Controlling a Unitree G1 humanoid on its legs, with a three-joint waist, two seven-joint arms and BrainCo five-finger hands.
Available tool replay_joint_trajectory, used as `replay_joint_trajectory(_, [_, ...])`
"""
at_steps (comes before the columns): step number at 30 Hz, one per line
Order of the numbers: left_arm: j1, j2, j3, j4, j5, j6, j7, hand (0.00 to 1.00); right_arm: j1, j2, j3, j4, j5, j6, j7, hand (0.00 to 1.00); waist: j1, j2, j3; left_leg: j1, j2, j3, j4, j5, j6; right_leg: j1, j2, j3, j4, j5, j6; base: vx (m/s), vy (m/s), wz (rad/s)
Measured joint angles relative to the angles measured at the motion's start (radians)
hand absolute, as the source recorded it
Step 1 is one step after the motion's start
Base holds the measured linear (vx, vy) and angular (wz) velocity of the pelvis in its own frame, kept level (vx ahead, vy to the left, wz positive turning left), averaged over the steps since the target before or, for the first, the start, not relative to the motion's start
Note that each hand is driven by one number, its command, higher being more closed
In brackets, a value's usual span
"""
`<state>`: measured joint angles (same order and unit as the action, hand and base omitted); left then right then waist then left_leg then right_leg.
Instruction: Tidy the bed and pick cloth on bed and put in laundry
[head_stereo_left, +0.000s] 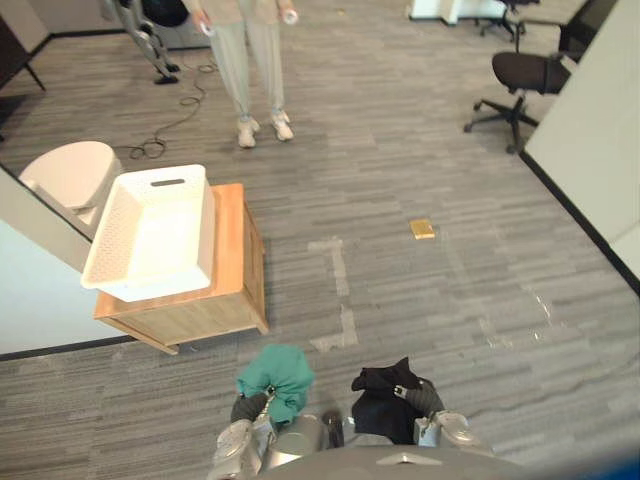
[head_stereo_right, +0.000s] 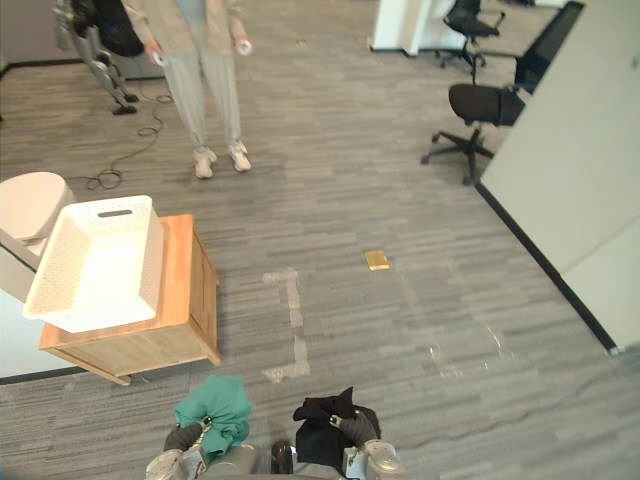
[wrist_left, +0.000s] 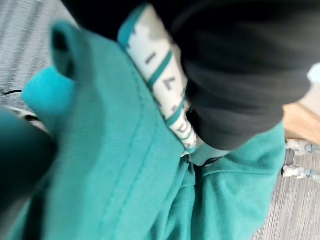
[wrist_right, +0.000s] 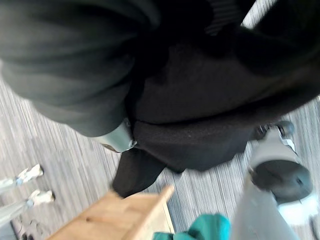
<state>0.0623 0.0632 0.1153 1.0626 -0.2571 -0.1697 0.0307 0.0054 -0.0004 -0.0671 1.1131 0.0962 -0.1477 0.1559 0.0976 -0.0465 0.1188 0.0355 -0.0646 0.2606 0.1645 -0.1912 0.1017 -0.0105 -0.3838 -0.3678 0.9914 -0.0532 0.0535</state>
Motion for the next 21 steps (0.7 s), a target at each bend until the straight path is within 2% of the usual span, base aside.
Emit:
replay_joint_trajectory(2, [-0.006,0.003,-0.023,0.003,0.008,0.001,0.013,1.00,-0.001,-0.015,-0.001,-0.001,0.031,-0.001,0.001,1.00,-0.009,0.001,0.001,0.060,0.013,-0.028,-0.026,-0.010,-0.014,-0.074,0.012,-0.008,0.025,-0.074,0.004,0.22,-0.022,0.43])
replay_joint_trajectory(3, [-0.008,0.010,-0.047,0.003,0.010,0.003,0.014,1.00,-0.003,-0.019,-0.002,-0.006,0.045,-0.001,0.001,1.00,-0.017,0.002,0.001,0.084,0.031,-0.052,-0.025,-0.025,-0.023,-0.122,0.031,-0.023,-0.026,-0.122,0.007,0.24,-0.095,0.62])
replay_joint_trajectory(5, [-0.008,0.011,-0.061,0.003,0.010,0.012,0.014,1.00,-0.008,-0.020,-0.002,-0.016,0.071,-0.001,0.000,1.00,-0.028,0.008,-0.001,0.098,0.065,-0.097,-0.020,-0.047,-0.042,-0.177,0.061,-0.060,-0.207,-0.143,0.009,0.30,-0.171,0.70])
replay_joint_trajectory(6, [-0.012,0.010,-0.062,0.002,0.010,0.016,0.014,1.00,-0.009,-0.018,-0.001,-0.020,0.077,-0.002,0.000,1.00,-0.027,0.013,0.001,0.106,0.089,-0.125,-0.020,-0.059,-0.059,-0.194,0.089,-0.081,-0.398,-0.129,0.022,0.33,-0.220,0.71])
replay_joint_trajectory(7, [-0.015,0.005,-0.056,0.002,0.010,0.023,0.014,1.00,-0.011,-0.017,0.002,-0.023,0.077,-0.001,-0.001,1.00,-0.025,0.019,0.006,0.123,0.114,-0.156,-0.018,-0.072,-0.071,-0.197,0.121,-0.084,-0.600,-0.080,0.027,0.37,-0.240,0.71])
replay_joint_trajectory(8, [-0.016,0.002,-0.050,0.002,0.010,0.028,0.014,1.00,-0.011,-0.017,0.008,-0.025,0.077,-0.001,-0.003,1.00,-0.025,0.023,0.008,0.126,0.126,-0.170,-0.013,-0.082,-0.083,-0.200,0.138,-0.071,-0.691,-0.047,0.028,0.42,-0.294,0.69])
replay_joint_trajectory(9, [-0.016,-0.003,-0.032,0.002,0.010,0.032,0.014,1.00,-0.011,-0.020,0.040,-0.026,0.076,-0.001,-0.006,1.00,-0.026,0.026,0.010,0.139,0.141,-0.198,0.006,-0.111,-0.109,-0.210,0.162,-0.017,-0.813,0.017,0.044,0.44,-0.311,0.62])
replay_joint_trajectory(10, [-0.016,-0.005,-0.022,0.002,0.010,0.034,0.014,1.00,-0.013,-0.022,0.064,-0.027,0.075,-0.001,-0.012,1.00,-0.027,0.025,0.012,0.149,0.146,-0.220,0.025,-0.139,-0.127,-0.211,0.168,0.032,-0.862,0.048,0.048,0.69,-0.546,0.96])
replay_joint_trajectory(11, [-0.013,-0.012,0.010,0.002,0.012,0.036,0.015,1.00,-0.019,-0.020,0.088,-0.031,0.076,0.002,-0.026,1.00,-0.029,0.021,0.011,0.181,0.164,-0.260,0.052,-0.192,-0.159,-0.191,0.179,0.102,-0.876,0.058,0.032,0.55,-0.459,0.89])
replay_joint_trajectory(12, [-0.012,-0.021,0.019,0.003,0.012,0.037,0.017,1.00,-0.013,-0.016,0.088,-0.033,0.077,0.004,-0.032,1.00,-0.030,0.028,0.012,0.201,0.183,-0.275,0.062,-0.209,-0.175,-0.187,0.189,0.112,-0.841,0.119,0.023,0.56,-0.471,0.95])
replay_joint_trajectory(13, [0.002,-0.041,0.031,0.005,0.013,0.037,0.019,1.00,-0.018,-0.018,0.084,-0.033,0.081,0.010,-0.043,1.00,-0.026,0.047,0.009,0.212,0.209,-0.283,0.090,-0.210,-0.181,-0.192,0.198,0.097,-0.760,0.123,0.012,0.55,-0.451,0.71])
replay_joint_trajectory(14, [0.011,-0.069,0.071,0.000,0.013,0.035,0.019,1.00,-0.034,-0.024,0.083,-0.022,0.089,0.019,-0.053,1.00,-0.022,0.074,0.010,0.191,0.243,-0.286,0.189,-0.181,-0.177,-0.190,0.210,0.070,-0.671,0.040,-0.015,0.43,-0.351,0.56])
replay_joint_trajectory(15, [0.019,-0.076,0.098,-0.003,0.010,0.031,0.019,1.00,-0.043,-0.020,0.087,-0.011,0.091,0.026,-0.055,1.00,-0.022,0.078,0.009,0.167,0.251,-0.287,0.254,-0.155,-0.169,-0.188,0.210,0.063,-0.638,0.013,-0.021,0.54,-0.475,0.38])
replay_joint_trajectory(16, [0.025,-0.088,0.141,-0.005,0.007,0.024,0.021,1.00,-0.048,-0.015,0.091,-0.008,0.100,0.033,-0.055,1.00,-0.023,0.085,0.012,0.103,0.273,-0.291,0.413,-0.082,-0.168,-0.166,0.218,0.046,-0.604,-0.042,-0.039,0.48,-0.443,0.23])
replay_joint_trajectory(17, [0.037,-0.102,0.178,-0.014,0.000,0.001,0.020,1.00,-0.050,-0.019,0.100,-0.009,0.103,0.033,-0.054,1.00,-0.024,0.109,0.017,-0.004,0.307,-0.316,0.646,0.063,-0.163,-0.110,0.249,0.026,-0.613,-0.092,-0.052,0.57,-0.504,0.23])
replay_joint_trajectory(19, [0.049,-0.121,0.204,-0.030,-0.001,-0.018,0.019,1.00,-0.046,-0.020,0.102,-0.012,0.094,0.035,-0.055,1.00,-0.020,0.123,0.020,-0.118,0.321,-0.334,0.883,0.099,-0.180,-0.038,0.279,0.012,-0.646,-0.128,-0.047,0.49,-0.343,0.20])
replay_joint_trajectory(20, [0.054,-0.122,0.216,-0.055,-0.006,-0.023,0.019,1.00,-0.041,-0.015,0.106,-0.008,0.077,0.042,-0.055,1.00,-0.013,0.115,0.025,-0.199,0.296,-0.333,1.005,0.098,-0.183,0.029,0.287,-0.002,-0.687,-0.144,-0.047,0.45,-0.254,0.19])
replay_joint_trajectory(21, [0.054,-0.122,0.219,-0.064,-0.006,-0.023,0.019,1.00,-0.041,-0.014,0.107,-0.002,0.070,0.045,-0.055,1.00,-0.007,0.109,0.028,-0.232,0.279,-0.324,1.038,0.095,-0.186,0.062,0.290,-0.006,-0.712,-0.146,-0.047,0.40,-0.206,0.11])
